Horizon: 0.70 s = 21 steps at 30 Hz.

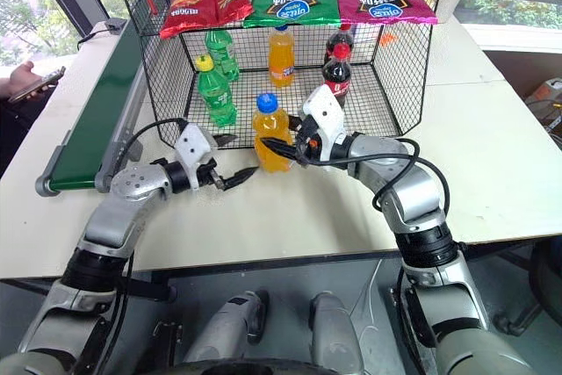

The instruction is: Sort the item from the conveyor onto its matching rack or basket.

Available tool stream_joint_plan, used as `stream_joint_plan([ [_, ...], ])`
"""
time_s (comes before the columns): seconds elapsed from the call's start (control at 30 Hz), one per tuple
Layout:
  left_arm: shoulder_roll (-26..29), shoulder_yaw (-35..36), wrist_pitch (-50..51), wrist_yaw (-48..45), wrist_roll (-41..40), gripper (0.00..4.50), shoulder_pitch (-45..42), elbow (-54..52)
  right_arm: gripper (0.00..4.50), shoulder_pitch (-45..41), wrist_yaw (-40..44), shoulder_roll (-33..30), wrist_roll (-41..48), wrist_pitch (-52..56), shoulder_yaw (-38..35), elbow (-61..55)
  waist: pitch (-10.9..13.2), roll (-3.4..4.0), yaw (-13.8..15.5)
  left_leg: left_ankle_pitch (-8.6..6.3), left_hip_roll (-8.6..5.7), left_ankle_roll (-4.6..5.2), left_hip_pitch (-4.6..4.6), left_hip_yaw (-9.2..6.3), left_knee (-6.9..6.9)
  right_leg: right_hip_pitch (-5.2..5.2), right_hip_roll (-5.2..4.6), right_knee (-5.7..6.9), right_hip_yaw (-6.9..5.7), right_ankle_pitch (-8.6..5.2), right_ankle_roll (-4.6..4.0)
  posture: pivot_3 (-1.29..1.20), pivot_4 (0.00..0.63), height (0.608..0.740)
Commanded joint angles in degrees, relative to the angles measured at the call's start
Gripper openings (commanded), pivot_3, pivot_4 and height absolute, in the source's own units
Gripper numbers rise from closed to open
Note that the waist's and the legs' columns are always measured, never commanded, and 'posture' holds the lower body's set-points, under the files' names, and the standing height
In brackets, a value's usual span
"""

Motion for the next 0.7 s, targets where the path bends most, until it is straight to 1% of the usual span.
stream_joint_plan([
  [0.03,-1.8,4.4,3.6,4.7,-2.8,4.48,1.9,-6.6,2.05,-4.9,-4.1,2.6,-2.3,-4.4,-2.5,2.3,0.0,0.0,0.0,0.0,0.0,0.0,0.0,0.0,0.0,0.0,0.0,0.0,0.0,0.0,0.0,0.0,0.15,0.739],
  [0.27,-3.4,8.9,10.2,10.8,-5.3,4.48,3.3,-12.7,2.05,-11.2,-9.9,7.4,-7.7,-12.1,-2.6,14.9,0.0,0.0,0.0,0.03,0.0,-0.04,0.01,0.03,0.03,0.0,0.09,0.02,0.01,0.07,0.03,0.0,0.15,0.739],
  [0.5,-5.1,8.7,12.6,13.9,-6.2,4.48,3.4,-15.1,2.05,-15.2,-13.3,10.7,-11.5,-18.6,-2.9,25.3,0.0,0.0,-0.1,0.04,0.0,-0.06,0.02,0.07,0.02,0.0,0.16,0.03,0.03,0.08,0.04,0.0,0.15,0.739],
  [0.63,-6.2,7.9,13.5,14.7,-6.6,4.48,3.4,-16.0,2.05,-16.5,-13.9,11.9,-12.3,-21.2,-3.3,29.1,0.0,0.0,-0.1,0.05,0.01,-0.07,0.03,0.07,0.02,-0.01,0.2,0.04,0.05,0.1,0.02,0.0,0.15,0.739],
  [0.7,-7.5,6.7,13.8,15.5,-6.4,4.48,3.4,-16.2,2.05,-17.9,-14.7,12.9,-13.4,-24.5,-3.1,33.8,0.0,0.01,-0.1,0.05,0.01,-0.07,0.04,0.08,0.01,-0.01,0.21,0.04,0.06,0.1,0.02,0.0,0.15,0.739],
])
